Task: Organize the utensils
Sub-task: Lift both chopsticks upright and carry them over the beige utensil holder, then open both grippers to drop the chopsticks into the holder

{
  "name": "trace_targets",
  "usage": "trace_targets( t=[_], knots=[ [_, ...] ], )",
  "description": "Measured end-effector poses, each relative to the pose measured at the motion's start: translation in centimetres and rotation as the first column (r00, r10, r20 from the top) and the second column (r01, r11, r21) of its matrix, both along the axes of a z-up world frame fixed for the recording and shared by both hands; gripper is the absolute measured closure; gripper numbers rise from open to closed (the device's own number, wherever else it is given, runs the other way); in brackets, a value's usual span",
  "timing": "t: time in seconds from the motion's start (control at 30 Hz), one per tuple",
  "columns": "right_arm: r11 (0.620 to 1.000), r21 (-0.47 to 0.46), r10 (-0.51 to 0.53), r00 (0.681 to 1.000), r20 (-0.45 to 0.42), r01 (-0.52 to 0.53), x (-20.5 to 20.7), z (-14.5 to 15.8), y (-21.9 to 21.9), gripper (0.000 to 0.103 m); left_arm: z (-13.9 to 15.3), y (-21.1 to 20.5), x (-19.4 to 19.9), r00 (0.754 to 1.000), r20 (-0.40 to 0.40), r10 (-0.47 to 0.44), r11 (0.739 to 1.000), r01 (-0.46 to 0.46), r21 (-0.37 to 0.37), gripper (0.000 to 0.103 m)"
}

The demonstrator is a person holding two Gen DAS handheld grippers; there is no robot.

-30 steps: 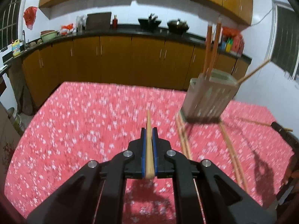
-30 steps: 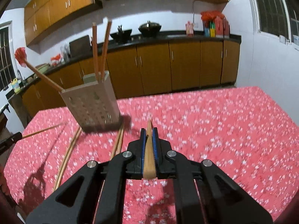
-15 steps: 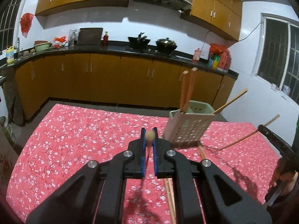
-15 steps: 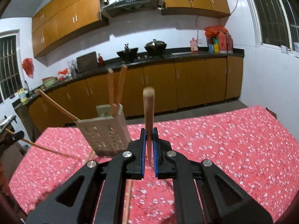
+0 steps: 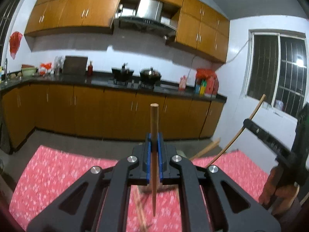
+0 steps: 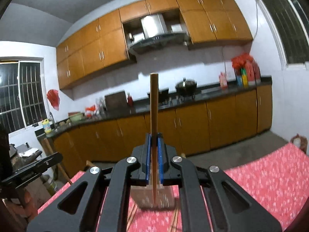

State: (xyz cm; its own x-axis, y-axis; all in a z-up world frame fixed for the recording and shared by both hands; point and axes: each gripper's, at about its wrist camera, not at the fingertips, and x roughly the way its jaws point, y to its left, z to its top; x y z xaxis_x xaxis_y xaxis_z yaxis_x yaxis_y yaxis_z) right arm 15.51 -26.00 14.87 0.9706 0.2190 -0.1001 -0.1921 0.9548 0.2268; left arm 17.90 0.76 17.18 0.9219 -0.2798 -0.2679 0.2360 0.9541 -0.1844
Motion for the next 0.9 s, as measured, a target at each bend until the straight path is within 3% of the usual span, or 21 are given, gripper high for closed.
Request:
trace_targets(
  t=[0.13, 0.3, 0.43, 0.7, 0.9],
  knots=[
    [1.0, 0.001, -0.022, 0.998, 0.051, 0.022, 1.8, 0.6, 1.0, 0.095, 2.2, -0.7, 2.1, 0.997, 0.062, 0.047, 0.997, -0.044, -0.059, 0.096],
    [0.999, -0.007, -0.047, 0.998, 0.048, 0.047, 4.2, -0.4, 1.7, 0.095, 3.4, -1.1, 4.3, 0.988, 0.106, 0.116, 0.987, -0.102, -0.122, 0.096],
    [0.999, -0.009, -0.041, 0.999, 0.009, 0.041, 6.0, -1.7, 2.3, 0.095, 2.5, -2.2, 5.8, 0.974, 0.151, 0.167, 0.984, -0.154, -0.092, 0.096],
    [0.999, -0.043, -0.02, 0.999, -0.043, 0.018, 6.7, -3.7, 3.5, 0.095, 0.1, -3.0, 8.2, 0.976, 0.15, 0.158, 0.984, -0.143, -0.108, 0.096],
    [0.999, -0.034, 0.029, 0.994, -0.109, -0.033, 7.1, -4.2, 3.5, 0.094, -1.5, -2.4, 8.8, 0.986, 0.083, 0.148, 0.984, -0.138, -0.11, 0.095]
  ],
)
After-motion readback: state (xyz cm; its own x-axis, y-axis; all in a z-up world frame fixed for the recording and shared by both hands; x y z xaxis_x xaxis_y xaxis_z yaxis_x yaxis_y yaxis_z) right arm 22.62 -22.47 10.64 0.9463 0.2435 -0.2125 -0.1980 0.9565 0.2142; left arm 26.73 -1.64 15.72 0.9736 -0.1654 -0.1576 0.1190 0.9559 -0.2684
